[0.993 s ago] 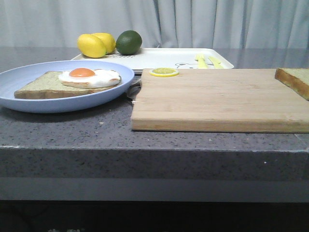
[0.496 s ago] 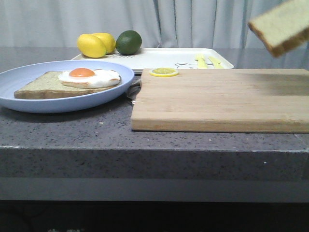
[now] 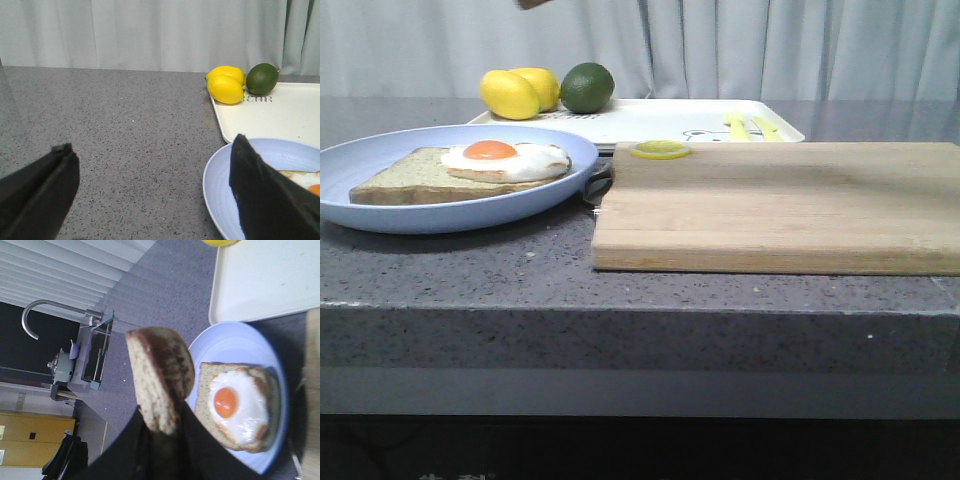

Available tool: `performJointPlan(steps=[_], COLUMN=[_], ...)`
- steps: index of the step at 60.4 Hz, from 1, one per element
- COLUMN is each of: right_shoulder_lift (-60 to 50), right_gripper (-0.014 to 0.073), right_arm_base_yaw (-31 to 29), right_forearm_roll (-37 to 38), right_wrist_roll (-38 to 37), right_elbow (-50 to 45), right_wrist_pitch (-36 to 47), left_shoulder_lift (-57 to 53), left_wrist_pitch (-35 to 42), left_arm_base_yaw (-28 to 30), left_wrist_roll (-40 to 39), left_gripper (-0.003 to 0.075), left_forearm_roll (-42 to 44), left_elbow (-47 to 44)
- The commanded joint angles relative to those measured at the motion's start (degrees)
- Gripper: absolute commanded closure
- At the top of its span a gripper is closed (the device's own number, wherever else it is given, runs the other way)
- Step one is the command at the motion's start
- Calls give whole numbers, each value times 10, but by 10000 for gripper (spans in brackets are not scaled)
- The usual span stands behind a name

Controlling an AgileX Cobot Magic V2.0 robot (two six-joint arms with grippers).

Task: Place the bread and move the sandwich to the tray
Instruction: 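Carry the bread with the right gripper and lay it on the egg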

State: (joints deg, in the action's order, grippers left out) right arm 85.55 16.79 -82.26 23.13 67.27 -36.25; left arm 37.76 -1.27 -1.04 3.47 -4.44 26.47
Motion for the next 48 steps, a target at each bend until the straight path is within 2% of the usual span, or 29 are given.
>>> performJointPlan(steps=[1,13,25,41,48], right_shoulder_lift=[9,92,147,169,173], right_gripper=[652,650,645,475,443], right_arm_base_yaw=[65,137,149,149,149], right_forearm_roll=[-58,-67,-68,-64,-59], right_wrist_roll=[9,9,9,9,9], right_elbow=[22,71,102,102,99], right_wrist_pitch=[74,108,105,100,102], left_shoulder_lift=[2,2,2,2,2], left_wrist_pitch=[46,46,46,46,46], left_arm_base_yaw=[0,0,0,0,0], left_wrist_roll=[-2,-2,-2,-2,-2], left_gripper=[121,121,121,121,121], left_forearm_roll=[-1,-1,-1,-1,-1], left_elbow=[22,22,22,22,22])
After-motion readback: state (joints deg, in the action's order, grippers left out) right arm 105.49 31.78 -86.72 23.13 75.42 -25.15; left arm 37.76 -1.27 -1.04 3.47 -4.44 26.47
